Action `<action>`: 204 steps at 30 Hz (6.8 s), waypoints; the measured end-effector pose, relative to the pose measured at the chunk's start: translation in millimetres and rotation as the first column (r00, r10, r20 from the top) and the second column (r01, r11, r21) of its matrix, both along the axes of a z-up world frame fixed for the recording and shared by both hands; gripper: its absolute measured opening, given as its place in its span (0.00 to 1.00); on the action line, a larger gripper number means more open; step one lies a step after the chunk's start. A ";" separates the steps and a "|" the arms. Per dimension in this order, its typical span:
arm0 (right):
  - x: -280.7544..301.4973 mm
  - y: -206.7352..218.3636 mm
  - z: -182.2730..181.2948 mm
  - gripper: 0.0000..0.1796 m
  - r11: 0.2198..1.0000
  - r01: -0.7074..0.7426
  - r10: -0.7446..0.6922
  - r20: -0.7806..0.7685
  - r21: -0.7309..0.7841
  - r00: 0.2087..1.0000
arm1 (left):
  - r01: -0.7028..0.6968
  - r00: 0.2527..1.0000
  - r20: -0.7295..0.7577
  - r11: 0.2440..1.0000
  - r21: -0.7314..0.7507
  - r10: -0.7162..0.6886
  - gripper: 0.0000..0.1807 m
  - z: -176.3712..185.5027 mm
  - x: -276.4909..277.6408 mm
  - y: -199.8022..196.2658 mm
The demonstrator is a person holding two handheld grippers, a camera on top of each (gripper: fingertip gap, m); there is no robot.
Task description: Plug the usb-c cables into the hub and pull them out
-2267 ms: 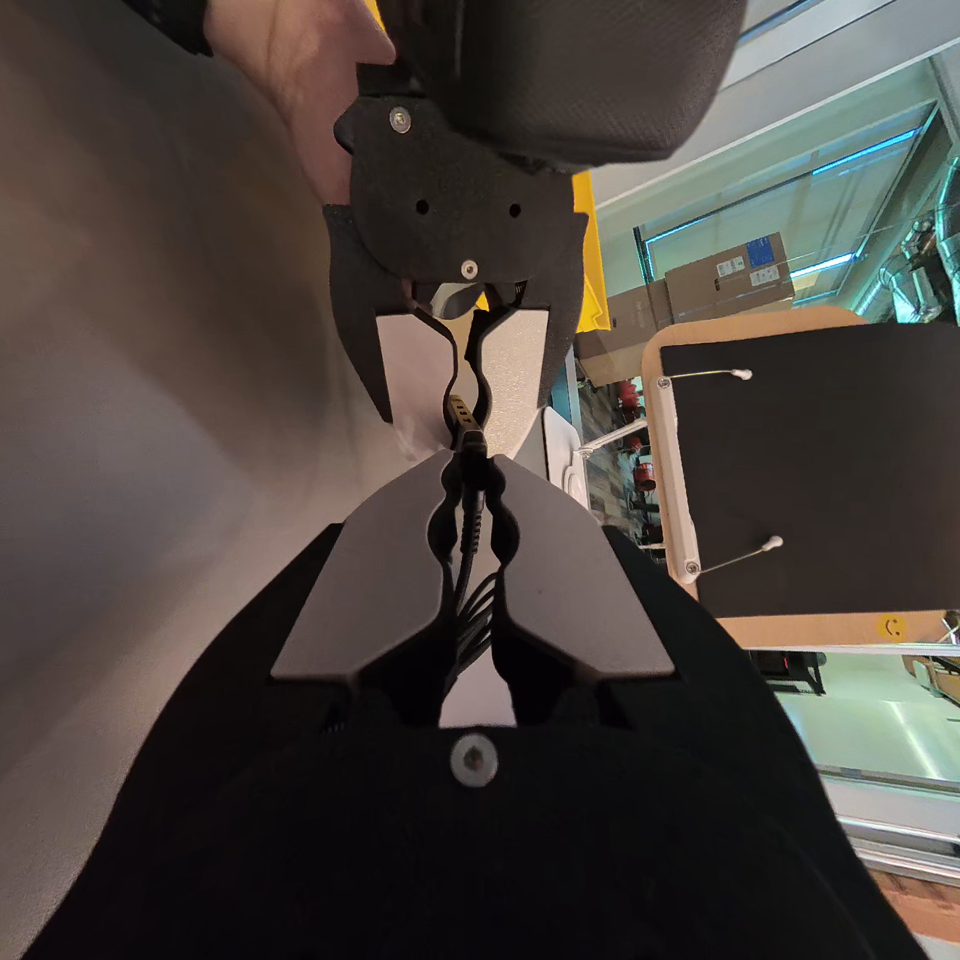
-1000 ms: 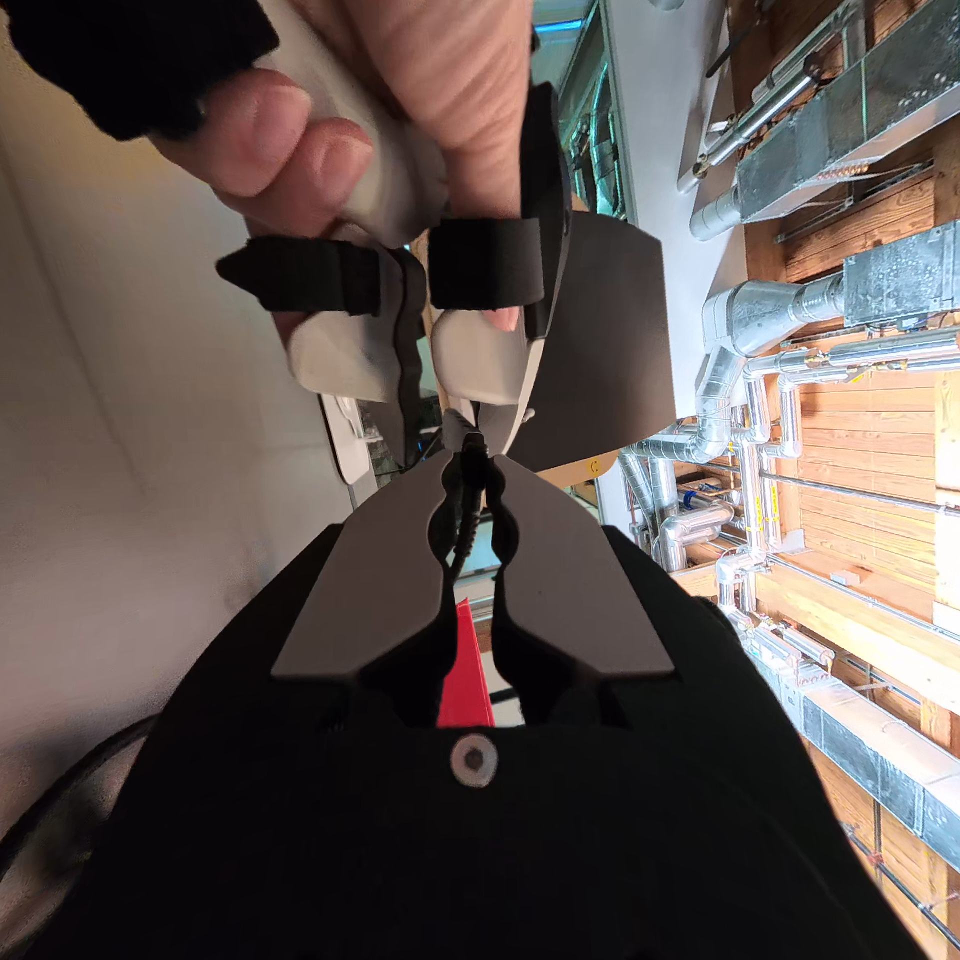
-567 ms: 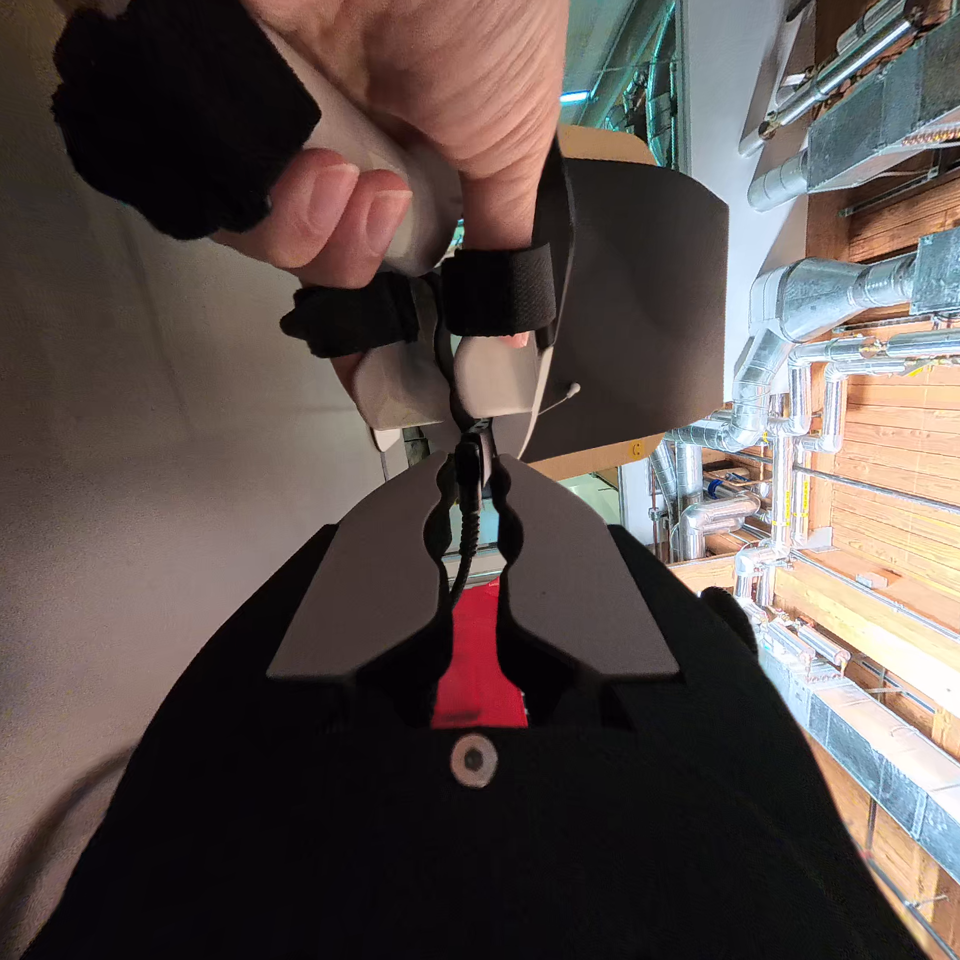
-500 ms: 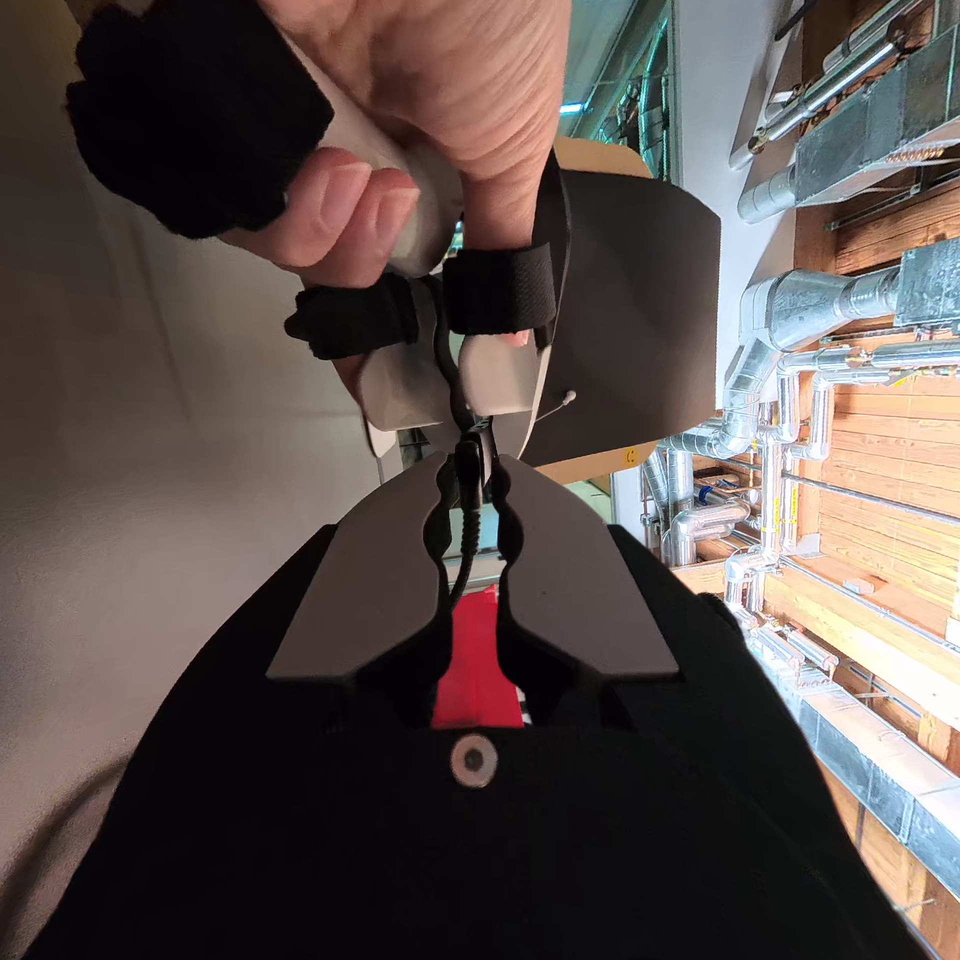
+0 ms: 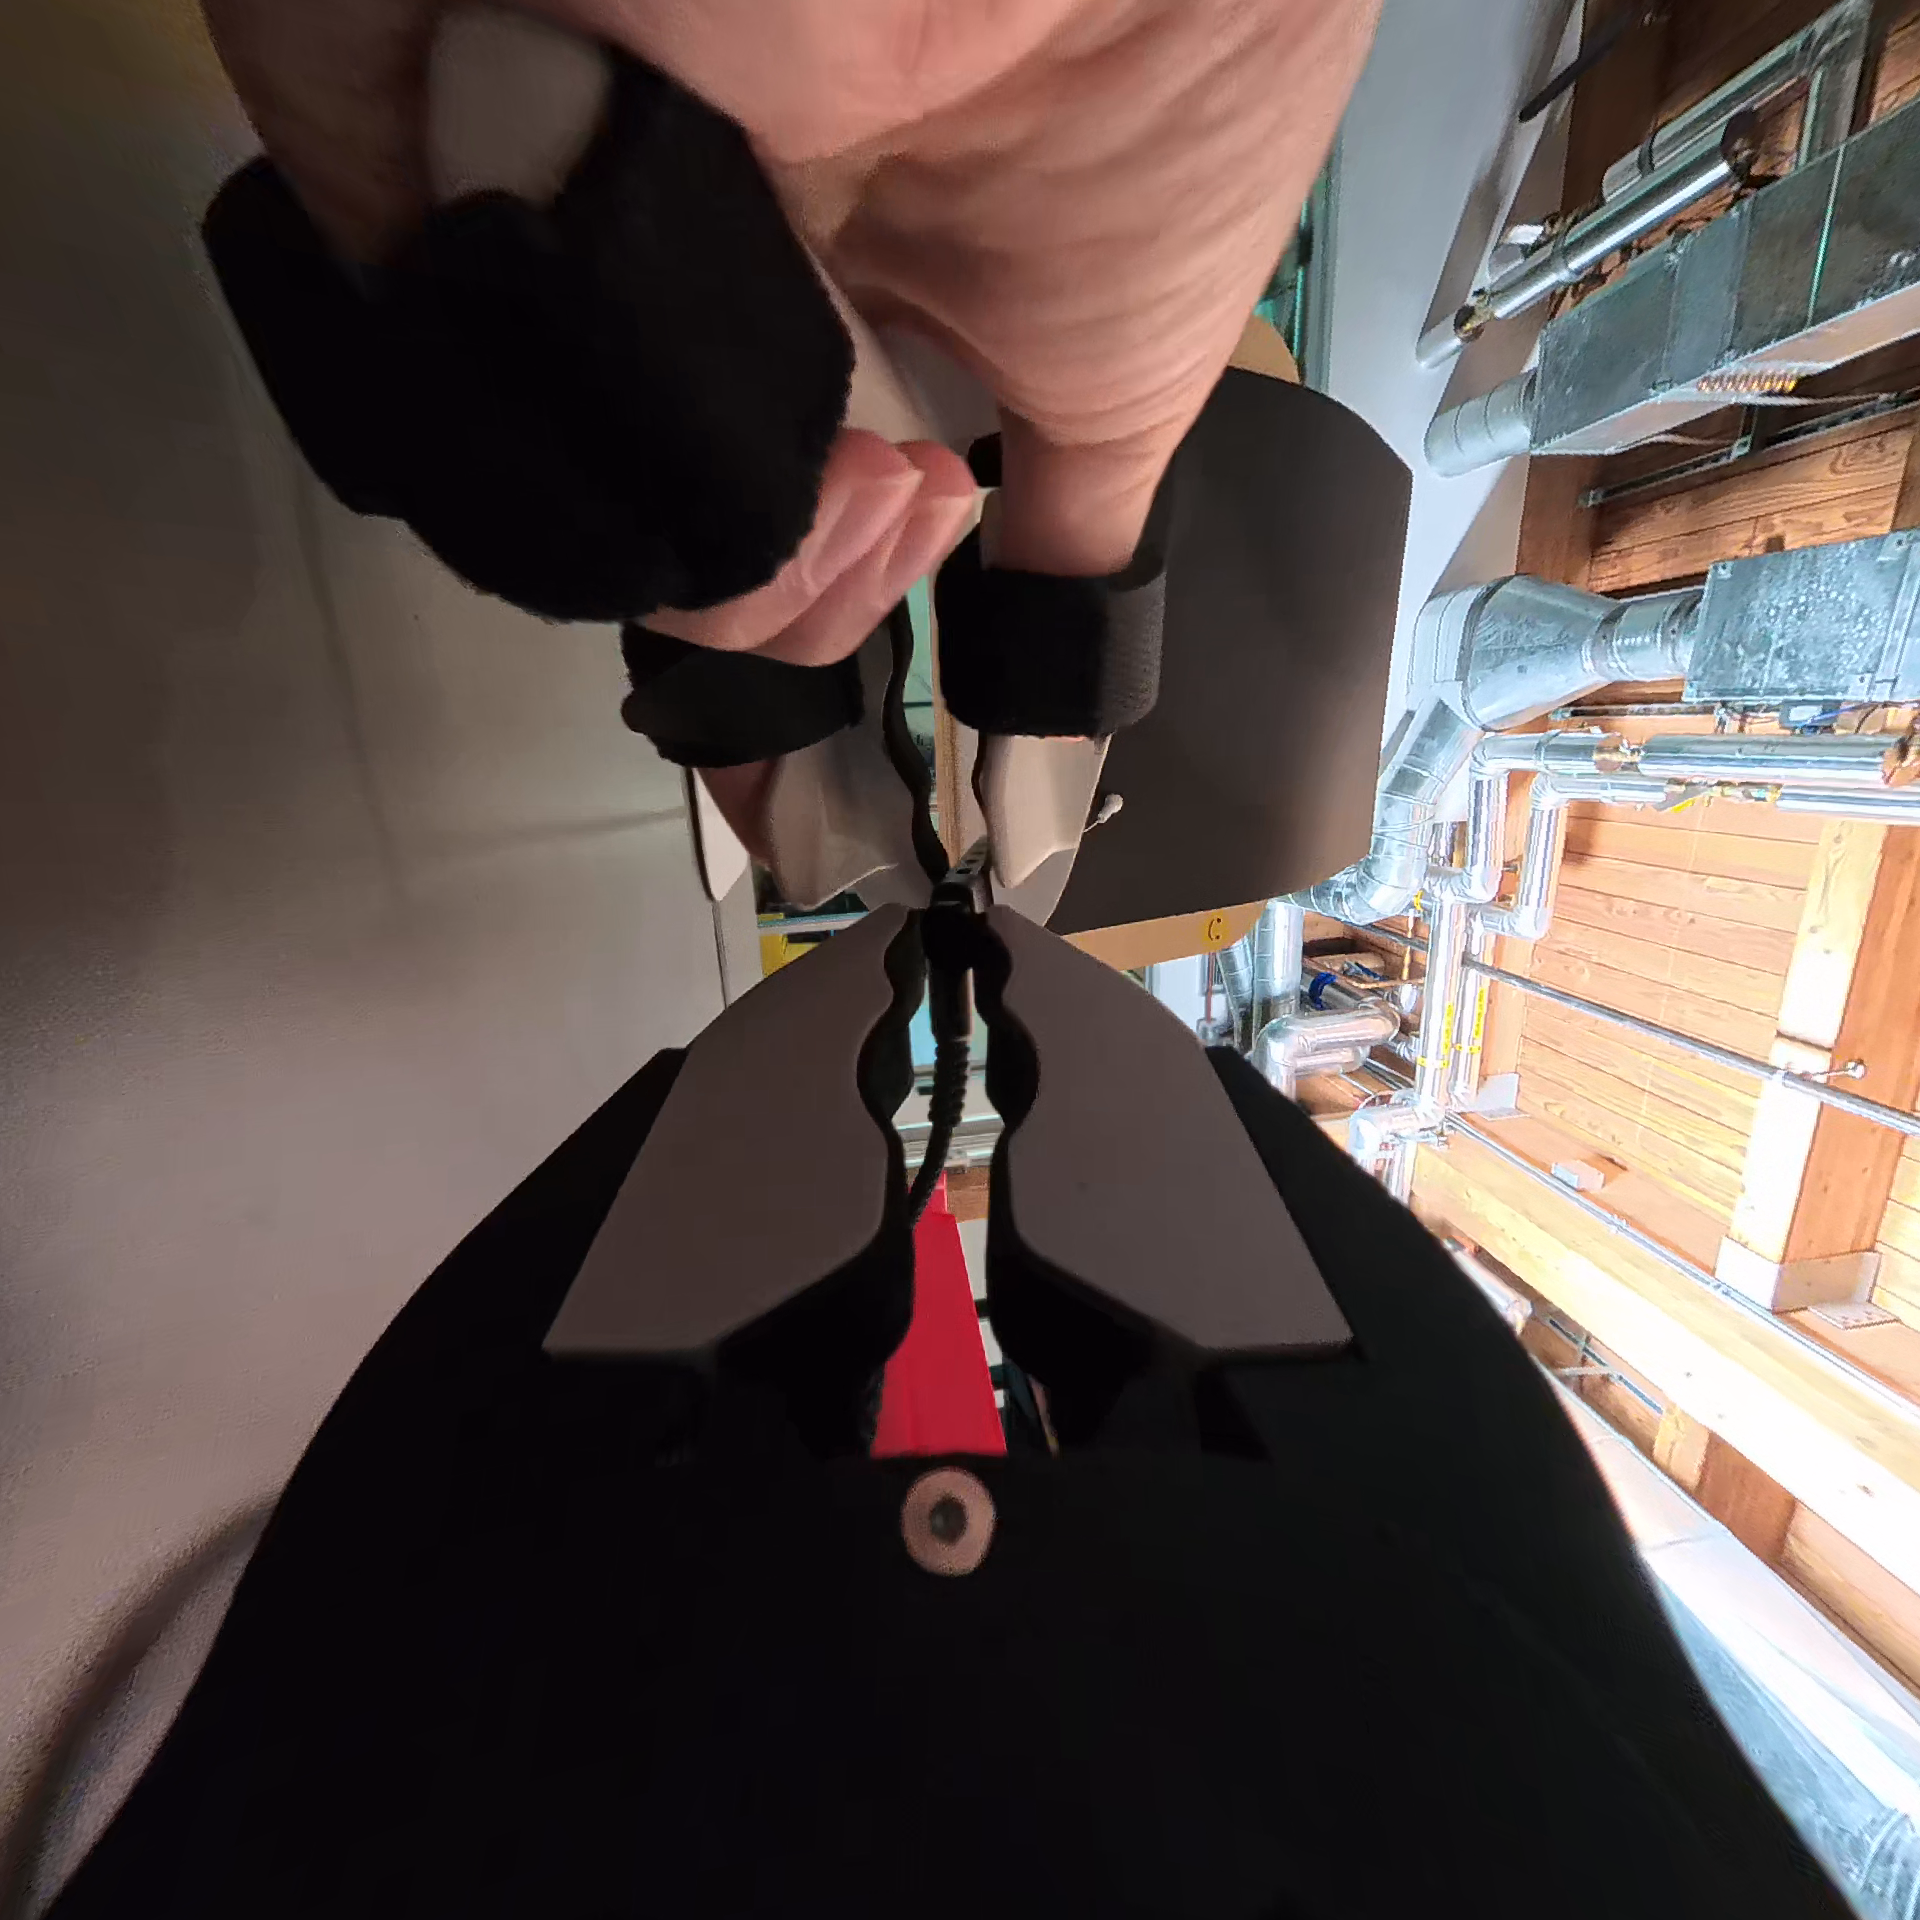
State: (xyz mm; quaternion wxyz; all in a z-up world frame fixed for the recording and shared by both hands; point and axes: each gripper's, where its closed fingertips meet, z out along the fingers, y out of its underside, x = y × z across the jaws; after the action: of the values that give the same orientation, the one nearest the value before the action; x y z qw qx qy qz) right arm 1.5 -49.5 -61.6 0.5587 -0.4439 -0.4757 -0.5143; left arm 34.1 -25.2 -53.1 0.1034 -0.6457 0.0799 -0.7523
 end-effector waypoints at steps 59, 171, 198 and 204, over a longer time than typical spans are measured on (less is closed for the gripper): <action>-9.8 -30.4 -22.3 0.05 0.983 -0.061 0.069 0.041 -0.173 0.997 | -0.083 0.992 0.098 0.996 -0.019 0.085 0.05 -13.8 -20.8 25.5; 261.6 31.8 29.8 0.06 0.248 -0.364 -0.586 -0.438 -0.898 0.682 | 0.013 0.956 0.220 0.782 0.624 -0.192 0.10 72.4 -15.5 -57.4; 236.2 -165.2 -12.5 0.14 0.402 -0.282 -0.421 -0.449 -0.871 0.788 | 0.063 0.976 0.123 0.773 0.631 -0.180 0.10 50.9 -8.0 -50.3; 236.8 -183.9 -37.5 0.19 0.585 -0.077 -0.342 -0.332 -0.807 0.879 | 0.077 0.975 0.121 0.789 0.609 -0.189 0.08 46.8 -4.7 -52.4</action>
State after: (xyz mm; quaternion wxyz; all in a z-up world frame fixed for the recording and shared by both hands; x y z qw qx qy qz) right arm 238.2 -233.4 -99.1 0.3523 -0.7890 -0.4746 -0.1676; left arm 29.4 -77.7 -6.3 0.2560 -0.5034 0.3501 -0.7473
